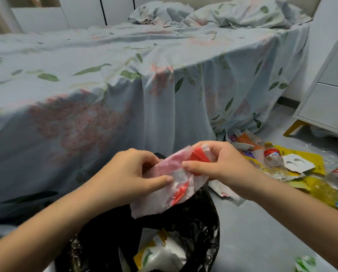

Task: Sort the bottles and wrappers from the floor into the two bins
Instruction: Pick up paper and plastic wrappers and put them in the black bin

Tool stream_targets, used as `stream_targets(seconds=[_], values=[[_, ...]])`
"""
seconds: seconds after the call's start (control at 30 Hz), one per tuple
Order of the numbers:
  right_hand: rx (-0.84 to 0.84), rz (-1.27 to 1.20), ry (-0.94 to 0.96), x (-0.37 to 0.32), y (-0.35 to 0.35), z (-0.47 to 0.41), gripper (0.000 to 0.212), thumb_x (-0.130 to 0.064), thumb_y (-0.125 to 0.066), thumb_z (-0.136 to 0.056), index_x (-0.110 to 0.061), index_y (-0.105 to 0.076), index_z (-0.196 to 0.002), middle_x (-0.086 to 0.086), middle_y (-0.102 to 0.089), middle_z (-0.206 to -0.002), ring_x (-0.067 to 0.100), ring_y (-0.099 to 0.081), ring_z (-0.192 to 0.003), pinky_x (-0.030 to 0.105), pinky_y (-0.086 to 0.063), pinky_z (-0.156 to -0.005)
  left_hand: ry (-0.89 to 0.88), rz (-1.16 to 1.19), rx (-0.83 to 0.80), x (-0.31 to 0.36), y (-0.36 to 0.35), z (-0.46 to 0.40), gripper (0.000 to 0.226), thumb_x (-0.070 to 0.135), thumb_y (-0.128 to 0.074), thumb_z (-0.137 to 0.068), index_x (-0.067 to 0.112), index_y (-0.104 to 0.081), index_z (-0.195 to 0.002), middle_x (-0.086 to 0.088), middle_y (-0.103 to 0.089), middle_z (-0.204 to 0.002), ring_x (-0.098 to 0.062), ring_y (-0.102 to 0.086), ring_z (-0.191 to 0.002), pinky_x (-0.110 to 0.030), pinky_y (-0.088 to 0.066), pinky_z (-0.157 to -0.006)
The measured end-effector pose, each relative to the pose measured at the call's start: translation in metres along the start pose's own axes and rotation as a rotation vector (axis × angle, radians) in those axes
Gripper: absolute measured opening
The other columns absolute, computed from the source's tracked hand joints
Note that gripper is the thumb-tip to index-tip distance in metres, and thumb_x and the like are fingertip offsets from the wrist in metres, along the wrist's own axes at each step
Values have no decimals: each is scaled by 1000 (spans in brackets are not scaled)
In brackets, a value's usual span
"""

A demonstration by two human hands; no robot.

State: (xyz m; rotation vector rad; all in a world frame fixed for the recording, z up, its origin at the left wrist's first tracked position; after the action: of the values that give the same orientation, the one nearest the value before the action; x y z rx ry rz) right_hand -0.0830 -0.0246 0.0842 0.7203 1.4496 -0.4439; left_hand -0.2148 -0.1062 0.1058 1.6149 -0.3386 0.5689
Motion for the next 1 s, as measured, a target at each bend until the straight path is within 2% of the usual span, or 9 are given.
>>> stream_targets(seconds=[0.1,0.2,0.3,0.43,0.57,0.7,0.8,0.9,1.0], values=[[65,418,222,-19,-8,-4,16,-29,-77,-76,-22,-72,-90,2,-73,-82,16,-69,-80,39,-55,-80,13,-158,165,-19,32,7,27,46,-71,-73,28,-69,-93,18,-71,-84,5,-65,-77,-21,-52,-74],[-343,682,267,-12,-69,2,18,-34,-76,-76,-24,-70,-90,-9,-62,-66,4,-58,-66,18,-47,-67,-7,-220,138,-34,31,6,24,40,-70,-79,28,-68,-99,14,-70,-96,-4,-65,-91,-21,-47,-81],[-613,844,248,23,-125,9,24,-33,-72,-81,-15,-68,-96,-7,-50,-62,9,-47,-60,18,-38,-59,-62,-282,52,-43,7,-1,28,39,-70,-79,27,-68,-105,7,-65,-106,-10,-61,-102,-18,-39,-87],[-553,1002,54,74,-139,-11,32,-34,-69,-82,-3,-61,-90,17,-66,-88,33,-63,-83,34,-49,-70,-74,-405,-13,-57,-17,-5,45,36,-68,-81,24,-58,-124,3,-58,-124,-19,-53,-117,-31,-40,-102],[-480,1232,-64,92,-117,-19,60,-41,-72,-78,-3,-47,-118,17,-54,-118,37,-57,-108,41,-50,-85,-43,-514,-54,-65,-27,-9,57,36,-61,-86,24,-43,-139,4,-47,-139,-18,-42,-129,-31,-36,-107],[-361,970,283,31,-104,-16,25,-23,-67,-79,-14,-68,-102,3,-72,-97,17,-67,-90,30,-53,-82,-21,-559,-43,-69,-28,-14,56,34,-60,-87,24,-42,-139,5,-45,-142,-19,-41,-131,-36,-40,-105],[45,640,352,-4,-25,-26,6,-15,-69,-79,-19,-74,-82,-11,-69,-68,-4,-61,-65,6,-43,-66,-25,-578,-18,-68,-29,-18,55,32,-60,-87,22,-43,-138,2,-49,-137,-23,-45,-126,-40,-43,-100],[321,721,187,52,60,-47,7,-18,-71,-79,-21,-70,-85,-13,-65,-70,-2,-60,-64,12,-45,-67,-33,-596,-7,-66,-33,-24,56,32,-58,-88,25,-39,-140,3,-50,-136,-23,-46,-124,-39,-44,-98],[144,993,-213,168,101,-60,32,-29,-72,-80,-14,-67,-108,2,-70,-101,15,-64,-93,25,-48,-80,-47,-561,4,-62,-39,-33,57,29,-56,-88,31,-34,-140,4,-51,-132,-22,-47,-122,-38,-44,-97]])
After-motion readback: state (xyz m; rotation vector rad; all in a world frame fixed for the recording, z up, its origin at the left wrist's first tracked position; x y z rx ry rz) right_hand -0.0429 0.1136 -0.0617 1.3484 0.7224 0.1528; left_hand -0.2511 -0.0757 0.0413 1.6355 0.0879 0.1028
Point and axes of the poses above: each hand's wrist, its own z-axis away from the middle knuckle, its own y-axis out of the back of the hand, x = y × z, the point moved 9 cm from there along -z, towards the middle knuckle
